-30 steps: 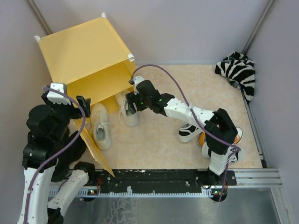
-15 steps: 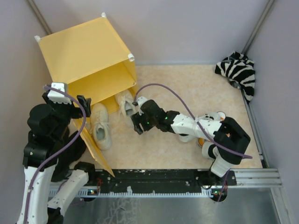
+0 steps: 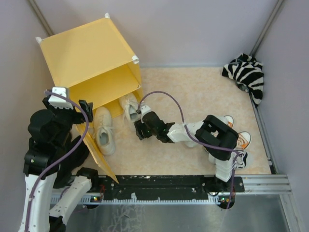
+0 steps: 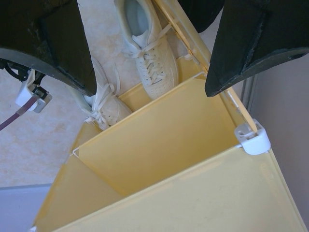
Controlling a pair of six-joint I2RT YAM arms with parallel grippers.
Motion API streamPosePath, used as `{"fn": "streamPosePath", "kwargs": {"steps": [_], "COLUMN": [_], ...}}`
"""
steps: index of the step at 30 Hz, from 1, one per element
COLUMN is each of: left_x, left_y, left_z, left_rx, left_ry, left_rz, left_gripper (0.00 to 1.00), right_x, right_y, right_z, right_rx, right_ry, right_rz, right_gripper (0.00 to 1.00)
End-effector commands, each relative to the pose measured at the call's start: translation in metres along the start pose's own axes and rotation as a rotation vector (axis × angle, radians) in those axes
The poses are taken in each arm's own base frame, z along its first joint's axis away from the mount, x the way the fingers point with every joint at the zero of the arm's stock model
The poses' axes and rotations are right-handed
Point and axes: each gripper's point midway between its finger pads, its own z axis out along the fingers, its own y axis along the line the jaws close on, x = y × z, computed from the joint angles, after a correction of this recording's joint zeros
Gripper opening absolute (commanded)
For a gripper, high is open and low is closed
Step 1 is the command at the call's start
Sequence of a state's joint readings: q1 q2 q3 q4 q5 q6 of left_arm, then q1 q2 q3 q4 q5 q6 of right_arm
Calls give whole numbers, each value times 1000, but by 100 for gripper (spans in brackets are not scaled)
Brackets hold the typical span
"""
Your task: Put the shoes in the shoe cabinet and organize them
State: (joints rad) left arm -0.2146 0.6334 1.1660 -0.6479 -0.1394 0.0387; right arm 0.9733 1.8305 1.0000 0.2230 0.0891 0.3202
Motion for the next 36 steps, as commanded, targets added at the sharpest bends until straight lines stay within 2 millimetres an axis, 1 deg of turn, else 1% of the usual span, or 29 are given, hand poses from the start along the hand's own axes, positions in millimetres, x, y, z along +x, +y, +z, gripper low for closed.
{"fn": "streamPosePath", "kwargs": {"steps": [1,4,7,10,12,14,19,23,27,31,34,36], "left_x": [-2,2,4,2,2,3,4,5,9,10,10,10], "left_y": [7,7,4,4,5,6,8,8,8,10,10,10], "left_z": [-5,-2,1,2,1,1,2,3,5,4,4,4], "left_rx": [-30,-32,-21,-20,-24,-31,-39,-39,-44,-50,-53,-51], "left_ry": [-19,-11,-3,-5,-5,-1,2,6,12,16,15,16], "left_rz": [24,28,29,32,35,37,44,50,58,67,69,69], "left_gripper": [99,99,99,99,99,99,99,99,99,99,99,99], "right_x": [-40,-35,-40,-52,-65,-82,-122,-141,-142,-132,-125,-122], "right_y": [10,-1,-10,-20,-25,-26,-16,-16,-30,-46,-52,-55], "right_z": [12,19,26,34,35,33,31,30,44,58,74,80], "right_rx": [-1,46,63,71,70,64,46,62,136,185,186,185], "right_ry": [-135,-137,-164,-193,-228,-266,-316,-360,-343,-304,-270,-264], "right_rz": [72,63,61,75,81,77,37,41,57,98,100,100], "right_gripper": [59,59,59,59,59,58,57,53,53,53,53,53]}}
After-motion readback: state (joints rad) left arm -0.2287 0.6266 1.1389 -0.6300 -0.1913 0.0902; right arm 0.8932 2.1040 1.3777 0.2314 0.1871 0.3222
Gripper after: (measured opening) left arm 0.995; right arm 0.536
